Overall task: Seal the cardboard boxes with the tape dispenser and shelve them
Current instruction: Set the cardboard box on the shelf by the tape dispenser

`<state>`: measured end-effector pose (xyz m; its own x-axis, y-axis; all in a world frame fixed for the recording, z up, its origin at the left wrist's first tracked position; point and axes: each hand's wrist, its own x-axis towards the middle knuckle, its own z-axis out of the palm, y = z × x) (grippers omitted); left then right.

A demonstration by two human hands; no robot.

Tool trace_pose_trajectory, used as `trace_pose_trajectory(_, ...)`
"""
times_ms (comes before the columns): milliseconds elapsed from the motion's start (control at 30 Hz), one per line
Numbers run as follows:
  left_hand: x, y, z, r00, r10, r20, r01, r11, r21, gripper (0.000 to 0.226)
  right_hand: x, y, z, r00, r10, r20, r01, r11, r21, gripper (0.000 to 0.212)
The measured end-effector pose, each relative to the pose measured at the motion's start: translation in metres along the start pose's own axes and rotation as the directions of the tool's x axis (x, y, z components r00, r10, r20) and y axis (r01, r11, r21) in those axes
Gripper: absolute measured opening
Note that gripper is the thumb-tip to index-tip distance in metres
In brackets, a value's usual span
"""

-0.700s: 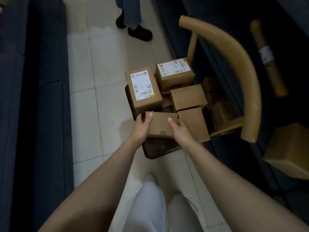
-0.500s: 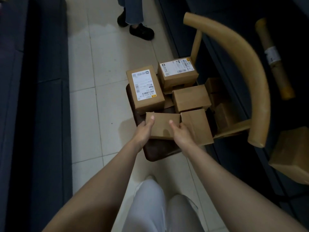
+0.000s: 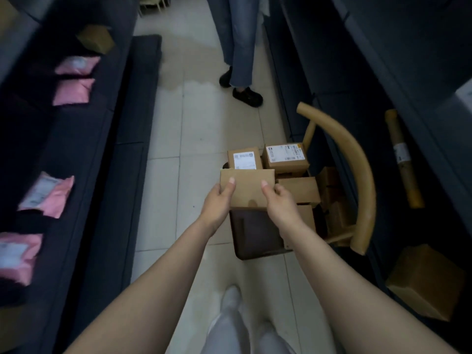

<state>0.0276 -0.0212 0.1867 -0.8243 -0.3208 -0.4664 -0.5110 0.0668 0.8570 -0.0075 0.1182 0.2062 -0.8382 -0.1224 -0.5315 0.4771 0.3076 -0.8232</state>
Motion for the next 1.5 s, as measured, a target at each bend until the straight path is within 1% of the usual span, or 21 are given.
trace_pose_trajectory(200, -0.065, 0.076, -0.038, 0.975, 0.122, -0.186, -0.131, 0.991, -0.039, 0.042, -0.059, -0.076, 0.001, 0.98, -0.198, 0.03, 0.199, 0.98, -0.019, 0.04)
trace_pose_trajectory(300, -0.101, 0.099, -0.057, 0.946, 0.169, -0.275, -0.188, 0.981, -0.042, 0.038, -0.09, -0.104, 0.009, 0.963, -0.264, 0.044, 0.267, 0.96, -0.086, 0.064)
trace_pose_trajectory(333, -0.113, 0.104, -0.063, 0.934, 0.179, -0.309, -0.199, 0.979, -0.035, 0.039, -0.1, -0.112, 0.012, 0.959, -0.279, 0.053, 0.283, 0.954, -0.102, 0.063)
trace_pose_trajectory(367, -0.125, 0.108, -0.07, 0.919, 0.186, -0.347, -0.206, 0.978, -0.022, 0.04, -0.11, -0.119, 0.016, 0.952, -0.3, 0.061, 0.305, 0.947, -0.103, 0.058)
trace_pose_trajectory(467, -0.159, 0.113, -0.094, 0.855, 0.19, -0.482, -0.182, 0.981, 0.063, 0.053, -0.133, -0.137, 0.03, 0.92, -0.382, 0.089, 0.388, 0.92, -0.065, 0.046)
trace_pose_trajectory(567, -0.191, 0.112, -0.12, 0.801, 0.159, -0.578, -0.162, 0.986, 0.047, 0.058, -0.16, -0.152, 0.055, 0.876, -0.461, 0.138, 0.469, 0.883, -0.026, 0.037)
trace_pose_trajectory(667, -0.22, 0.107, -0.15, 0.735, 0.156, -0.659, -0.178, 0.983, 0.034, 0.061, -0.186, -0.162, 0.088, 0.846, -0.48, 0.233, 0.479, 0.876, 0.064, 0.029)
trace_pose_trajectory(767, -0.25, 0.101, -0.185, 0.671, 0.134, -0.729, -0.172, 0.985, 0.023, 0.065, -0.213, -0.168, 0.123, 0.797, -0.506, 0.329, 0.491, 0.861, 0.134, 0.029)
trace_pose_trajectory(900, -0.293, 0.085, -0.235, 0.558, 0.102, -0.823, -0.163, 0.987, 0.012, 0.062, -0.251, -0.171, 0.178, 0.724, -0.515, 0.46, 0.516, 0.846, 0.135, 0.028)
trace_pose_trajectory(967, -0.315, 0.074, -0.258, 0.502, 0.073, -0.862, -0.164, 0.986, -0.012, 0.062, -0.272, -0.17, 0.205, 0.687, -0.513, 0.514, 0.528, 0.839, 0.132, 0.031)
trace_pose_trajectory(1067, -0.348, 0.055, -0.29, 0.419, 0.029, -0.908, -0.124, 0.992, -0.025, 0.063, -0.304, -0.165, 0.244, 0.625, -0.504, 0.596, 0.54, 0.831, 0.136, 0.036)
trace_pose_trajectory(1233, -0.393, 0.02, -0.334, 0.324, -0.061, -0.944, -0.067, 0.994, -0.087, 0.066, -0.35, -0.153, 0.301, 0.54, -0.449, 0.712, 0.532, 0.838, 0.124, 0.034)
trace_pose_trajectory(1367, -0.422, -0.01, -0.366, 0.244, -0.108, -0.964, -0.024, 0.993, -0.117, 0.066, -0.38, -0.14, 0.343, 0.455, -0.438, 0.775, 0.557, 0.819, 0.136, 0.031)
trace_pose_trajectory(1500, -0.436, -0.034, -0.388, 0.208, -0.148, -0.967, 0.001, 0.989, -0.151, 0.064, -0.394, -0.127, 0.375, 0.414, -0.384, 0.826, 0.548, 0.829, 0.111, 0.034)
